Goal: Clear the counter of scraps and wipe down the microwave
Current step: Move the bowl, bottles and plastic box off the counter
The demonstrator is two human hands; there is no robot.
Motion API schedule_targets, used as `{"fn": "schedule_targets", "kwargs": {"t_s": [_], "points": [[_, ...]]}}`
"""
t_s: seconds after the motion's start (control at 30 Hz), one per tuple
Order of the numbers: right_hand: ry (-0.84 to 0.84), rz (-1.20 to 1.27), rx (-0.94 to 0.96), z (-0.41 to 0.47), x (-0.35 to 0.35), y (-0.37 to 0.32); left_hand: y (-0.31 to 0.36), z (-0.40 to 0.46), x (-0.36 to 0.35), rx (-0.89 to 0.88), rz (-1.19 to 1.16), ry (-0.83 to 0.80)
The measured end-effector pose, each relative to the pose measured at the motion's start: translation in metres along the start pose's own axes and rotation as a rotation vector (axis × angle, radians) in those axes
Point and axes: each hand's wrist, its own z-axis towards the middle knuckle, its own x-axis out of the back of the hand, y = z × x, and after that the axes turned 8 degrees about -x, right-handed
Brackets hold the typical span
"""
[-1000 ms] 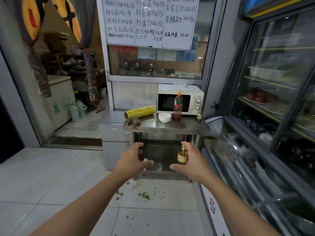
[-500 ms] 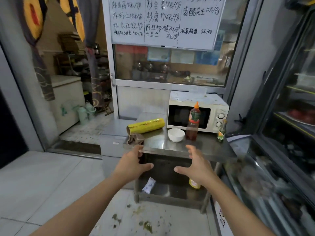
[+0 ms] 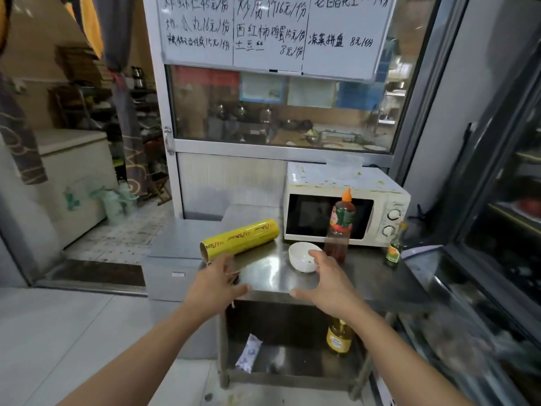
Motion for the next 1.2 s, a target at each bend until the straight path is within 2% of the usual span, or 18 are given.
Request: {"fn": "schedule_targets", "kwargs": {"t_s": [0.2,0.4,0.73,1.0,1.2], "points": [[0.048,0.04,-0.041,0.058,-0.01,-0.016,-0.027,0.079,0.01,0.021,-0.03,-0.056],[-0.012,0.033,-0.004,0.109,-0.034,-0.026,-0.062,0.121,0.01,0.062,-0.029,-0.074],[-0.257,0.009,0.057,0.217,-0.113,-0.043,-0.134,0.161,0.005,0.265,0.017,-0.017],[-0.461,-0.018,0.125,0.276,-0.194,-0.029,-0.171,0.179,-0.019,0.417,0.101,-0.041],[-0.497,-0.068,0.067,0.295,-0.25,-0.015,-0.198,0.184,-0.036,0.474,0.131,-0.073]]}}
